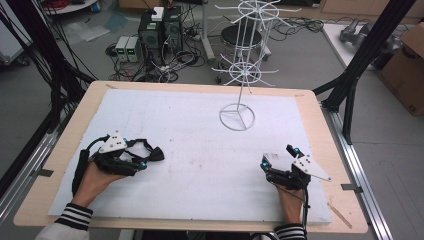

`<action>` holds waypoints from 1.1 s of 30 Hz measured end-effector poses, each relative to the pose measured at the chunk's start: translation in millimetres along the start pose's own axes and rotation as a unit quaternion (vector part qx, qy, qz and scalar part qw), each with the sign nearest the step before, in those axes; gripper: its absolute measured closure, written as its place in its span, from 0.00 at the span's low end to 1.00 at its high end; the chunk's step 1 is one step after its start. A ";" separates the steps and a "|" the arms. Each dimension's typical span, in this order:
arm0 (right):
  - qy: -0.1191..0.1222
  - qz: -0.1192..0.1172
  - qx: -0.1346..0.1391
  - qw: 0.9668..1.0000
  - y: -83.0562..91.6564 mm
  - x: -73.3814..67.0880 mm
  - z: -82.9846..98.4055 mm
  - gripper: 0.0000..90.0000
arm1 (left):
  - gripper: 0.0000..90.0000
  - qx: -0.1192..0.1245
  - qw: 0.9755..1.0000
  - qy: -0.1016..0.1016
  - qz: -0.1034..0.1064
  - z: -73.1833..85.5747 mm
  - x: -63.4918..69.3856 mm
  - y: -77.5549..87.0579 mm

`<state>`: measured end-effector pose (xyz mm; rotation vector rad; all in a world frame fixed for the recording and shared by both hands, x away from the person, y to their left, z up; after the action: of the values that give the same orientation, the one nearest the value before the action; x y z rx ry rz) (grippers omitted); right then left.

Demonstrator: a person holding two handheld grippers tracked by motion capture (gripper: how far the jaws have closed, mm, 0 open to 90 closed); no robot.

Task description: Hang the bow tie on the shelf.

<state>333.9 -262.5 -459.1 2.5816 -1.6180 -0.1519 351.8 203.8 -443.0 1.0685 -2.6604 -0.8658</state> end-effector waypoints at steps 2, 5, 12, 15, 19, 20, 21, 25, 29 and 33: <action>-0.001 0.000 0.000 1.000 0.0 -0.2 -0.1 0.01 | 0.21 -0.007 1.000 0.001 0.002 0.0 0.1 -1.9; 0.000 0.000 0.000 1.000 0.0 0.1 0.0 0.01 | 0.27 -0.030 0.999 0.009 0.013 2.0 -0.7 -8.4; 0.000 -0.001 -0.002 1.000 0.2 -0.9 0.3 0.01 | 0.36 -0.054 0.998 0.013 0.011 4.7 -3.4 -14.2; 0.000 0.000 -0.001 1.000 0.1 -0.5 0.1 0.01 | 0.43 -0.071 0.997 0.015 0.003 8.6 -6.3 -18.1; 0.003 0.000 0.000 1.000 -0.1 -0.1 0.0 0.01 | 0.49 -0.084 0.996 0.021 0.005 10.6 -7.9 -20.2; 0.001 0.000 -0.001 1.000 0.1 -0.5 0.1 0.01 | 0.51 -0.092 0.996 0.018 0.003 11.3 -8.0 -20.7; 0.000 -0.001 -0.003 1.000 0.3 -0.9 0.3 0.01 | 0.53 -0.092 0.996 0.018 0.003 11.3 -8.0 -20.7; 0.002 0.000 0.000 1.000 -0.1 -0.2 0.0 0.01 | 0.57 -0.108 0.994 0.004 0.002 8.6 -7.2 -21.0; 0.000 -0.001 -0.002 1.000 0.3 -0.9 0.3 0.01 | 0.58 -0.121 0.993 0.000 0.007 6.7 -6.6 -22.7; 0.001 -0.001 0.000 1.000 -0.1 -0.3 0.0 0.01 | 0.57 -0.151 0.988 -0.006 0.010 13.5 -6.3 -26.0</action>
<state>333.9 -262.2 -459.1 2.5825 -1.6158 -0.1481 367.2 199.2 -468.3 0.9612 -2.4373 -1.2253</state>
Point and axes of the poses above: each handheld gripper's, and its own axes: y roughly backward along the jaws, z roughly out of its underside, x roughly to its right, the point moved 6 cm from there along -y, roughly forward along the jaws
